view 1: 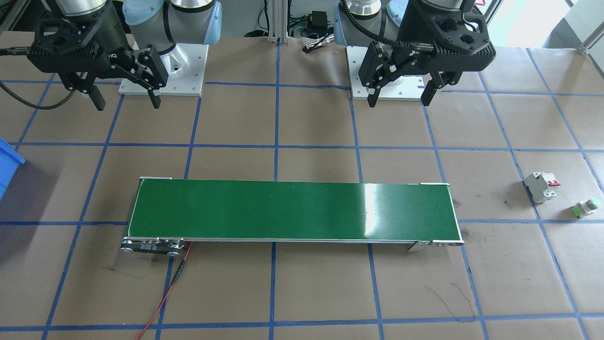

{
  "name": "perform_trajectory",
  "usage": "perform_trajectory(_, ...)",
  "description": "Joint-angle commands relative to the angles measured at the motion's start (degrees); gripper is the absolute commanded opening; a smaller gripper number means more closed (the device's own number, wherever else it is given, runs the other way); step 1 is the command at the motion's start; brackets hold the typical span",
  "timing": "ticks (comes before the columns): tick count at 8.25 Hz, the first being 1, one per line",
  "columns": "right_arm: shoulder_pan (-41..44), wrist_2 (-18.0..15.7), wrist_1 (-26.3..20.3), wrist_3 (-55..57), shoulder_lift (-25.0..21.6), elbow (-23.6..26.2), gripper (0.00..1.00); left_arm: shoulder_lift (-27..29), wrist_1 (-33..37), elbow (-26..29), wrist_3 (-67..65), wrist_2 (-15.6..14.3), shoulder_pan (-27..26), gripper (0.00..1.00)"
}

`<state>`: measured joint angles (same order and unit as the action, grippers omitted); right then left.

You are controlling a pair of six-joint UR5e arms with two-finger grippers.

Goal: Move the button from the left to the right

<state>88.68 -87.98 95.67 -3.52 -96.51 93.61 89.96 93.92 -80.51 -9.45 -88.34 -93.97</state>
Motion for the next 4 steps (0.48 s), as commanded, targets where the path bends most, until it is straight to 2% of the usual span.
perform_trajectory(1,0.0,0.0,-0.05,0.0,0.0,0.08,1.0,0.3,2.58,0.53,0.65,3.18,2.28,1.0)
perform_trajectory(4,0.0,0.0,-0.05,0.0,0.0,-0.01,1.0,-0.74,0.58,0.45,0.92,2.39,3.53,1.0)
